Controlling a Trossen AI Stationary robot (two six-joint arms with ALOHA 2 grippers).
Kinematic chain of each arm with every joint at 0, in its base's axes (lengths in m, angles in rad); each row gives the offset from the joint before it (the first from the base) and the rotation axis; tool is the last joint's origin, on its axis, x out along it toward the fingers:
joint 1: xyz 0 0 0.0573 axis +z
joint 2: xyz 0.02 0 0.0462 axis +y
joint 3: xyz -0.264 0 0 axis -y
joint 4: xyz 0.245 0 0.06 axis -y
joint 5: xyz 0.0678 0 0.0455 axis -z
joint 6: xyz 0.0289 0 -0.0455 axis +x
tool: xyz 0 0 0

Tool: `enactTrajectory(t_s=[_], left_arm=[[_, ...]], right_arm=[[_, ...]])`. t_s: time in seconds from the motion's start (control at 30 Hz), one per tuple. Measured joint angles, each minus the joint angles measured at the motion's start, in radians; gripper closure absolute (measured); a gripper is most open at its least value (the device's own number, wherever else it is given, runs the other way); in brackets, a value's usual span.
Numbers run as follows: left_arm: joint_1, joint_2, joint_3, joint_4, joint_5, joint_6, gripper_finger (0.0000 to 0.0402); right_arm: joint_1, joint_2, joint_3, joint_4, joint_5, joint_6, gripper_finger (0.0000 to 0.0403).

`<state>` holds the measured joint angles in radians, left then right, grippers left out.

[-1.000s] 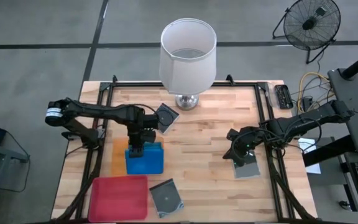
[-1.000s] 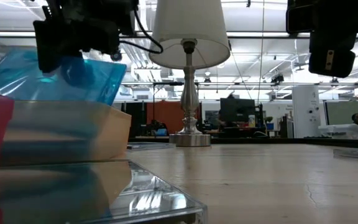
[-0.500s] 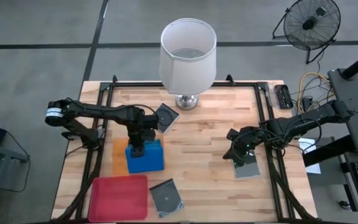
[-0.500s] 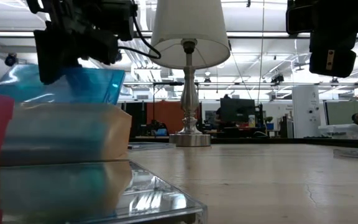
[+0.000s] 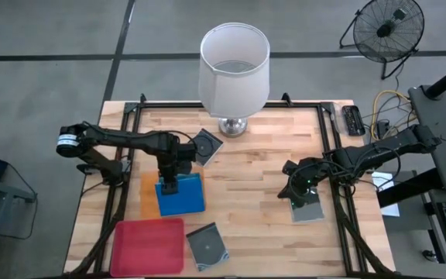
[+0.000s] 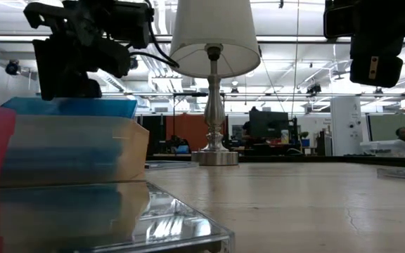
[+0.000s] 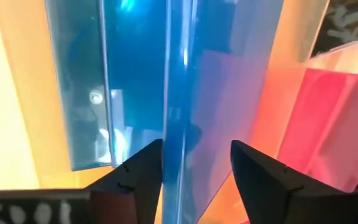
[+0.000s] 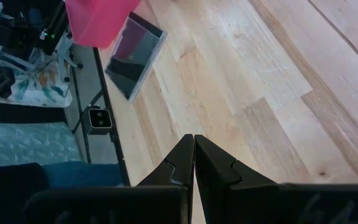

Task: Pick & place jewel cases by type
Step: Put the blue cd case into the orange bin, then put the middle black cd case into the pink bin

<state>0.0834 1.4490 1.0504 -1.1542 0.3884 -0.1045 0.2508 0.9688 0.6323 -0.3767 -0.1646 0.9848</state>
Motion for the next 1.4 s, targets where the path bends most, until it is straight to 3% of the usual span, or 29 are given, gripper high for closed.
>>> enactTrajectory(t_s=[0.43, 0.67, 0.93, 1.07, 1.33, 1.4], left_arm=[[0.035, 0.000, 0.055, -0.139, -0.186, 0.130, 0.0215], [0.052, 0.000, 0.146, -0.155, -0.145, 0.090, 0.0216], [0.045, 0.000, 0.311, -0.092, -0.038, -0.079, 0.0220], [0.036, 0.000, 0.379, -0.062, -0.013, -0.122, 0.0256], [-0.033, 0.000, 0.425, 0.073, 0.018, -0.241, 0.0388], [-0.060, 0.000, 0.417, 0.131, 0.021, -0.286, 0.0396]], right_arm=[[0.000, 0.000, 0.000, 0.000, 0.000, -0.006, 0.0394], [0.000, 0.000, 0.000, 0.000, 0.000, -0.023, 0.0394], [0.000, 0.000, 0.000, 0.001, 0.001, -0.065, 0.0394], [0.000, 0.000, 0.000, 0.001, 0.001, -0.072, 0.0394], [0.000, 0.000, 0.000, 0.001, 0.007, -0.096, 0.0394], [0.000, 0.000, 0.000, 0.001, 0.007, -0.102, 0.0394]])
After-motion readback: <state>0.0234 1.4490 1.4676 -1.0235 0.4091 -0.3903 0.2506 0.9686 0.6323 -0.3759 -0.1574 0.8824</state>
